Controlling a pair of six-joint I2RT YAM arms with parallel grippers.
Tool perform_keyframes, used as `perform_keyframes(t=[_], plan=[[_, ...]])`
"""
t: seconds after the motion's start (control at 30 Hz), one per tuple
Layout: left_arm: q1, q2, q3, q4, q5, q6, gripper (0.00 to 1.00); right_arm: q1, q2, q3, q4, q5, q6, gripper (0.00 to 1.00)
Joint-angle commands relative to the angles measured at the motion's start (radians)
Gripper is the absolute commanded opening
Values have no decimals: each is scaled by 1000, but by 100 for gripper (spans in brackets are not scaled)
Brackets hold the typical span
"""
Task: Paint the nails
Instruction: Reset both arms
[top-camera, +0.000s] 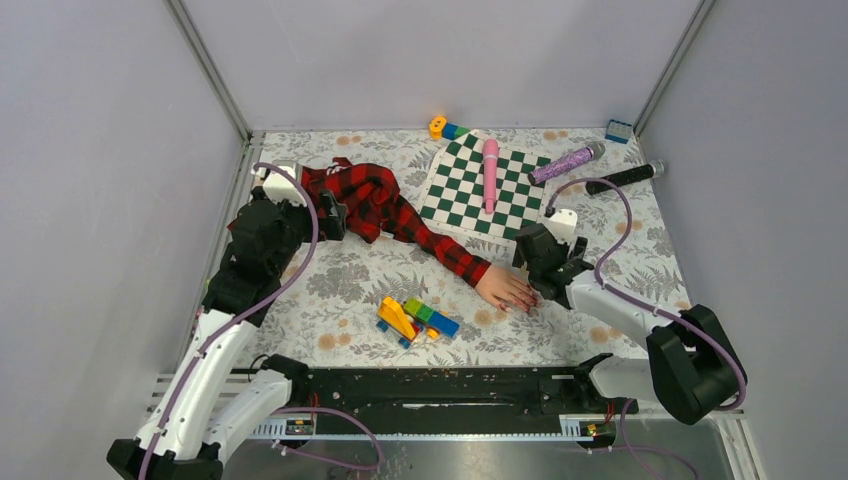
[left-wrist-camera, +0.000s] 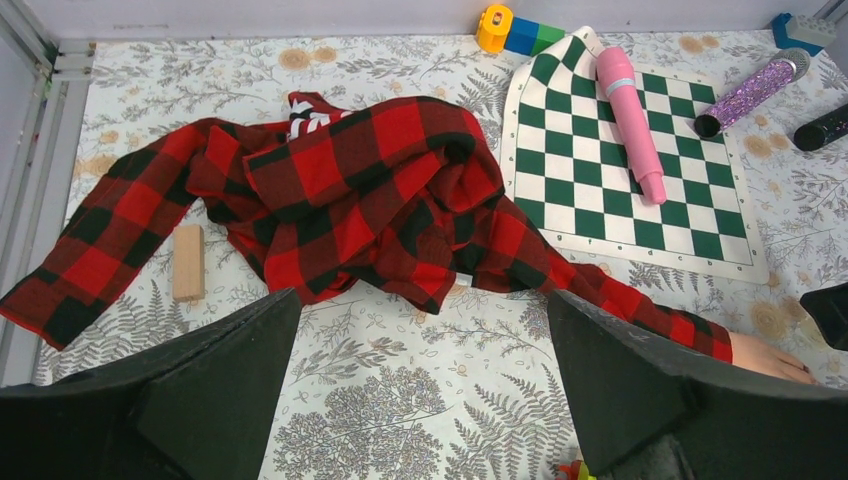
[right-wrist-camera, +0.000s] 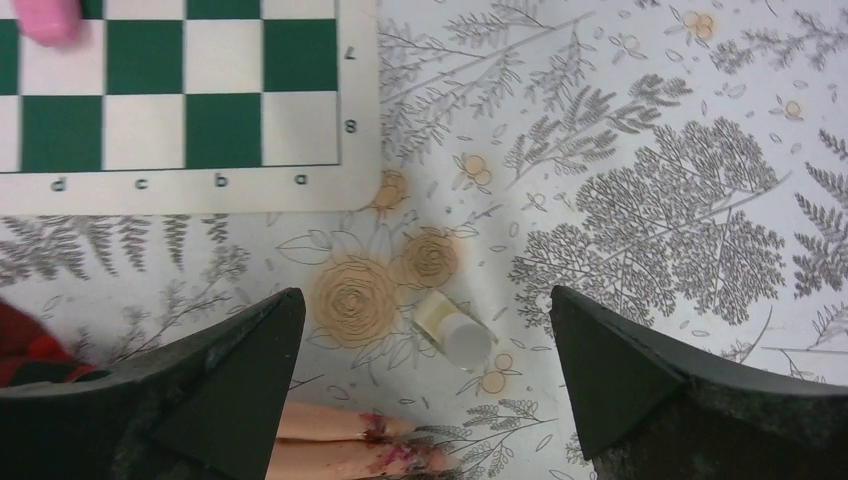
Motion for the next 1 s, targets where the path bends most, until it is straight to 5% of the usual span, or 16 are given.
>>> perform_keyframes(t=[0.0,0.33,0.53,0.7,0.83,0.97], plan=[[46,24,11,48,62,-42,99,-5,-36,82,20,-63,-79,99],[249,51,-10,87,216,-152,99,-179,-128,204,-45,-365,-232,100],[320,40,2,75,193,-137,99,-421,-200,251,-125,-573,-225,99],[320,-30,27,70,144,-37,99,-496,-303,282,-145,-575,-249,99],[320,-94,24,104,122,-3,99,-495,-443,261,-45,-547,-339,99],[320,-120,34,101,124,12,99,-495,-632,122,233,-600,-445,100]])
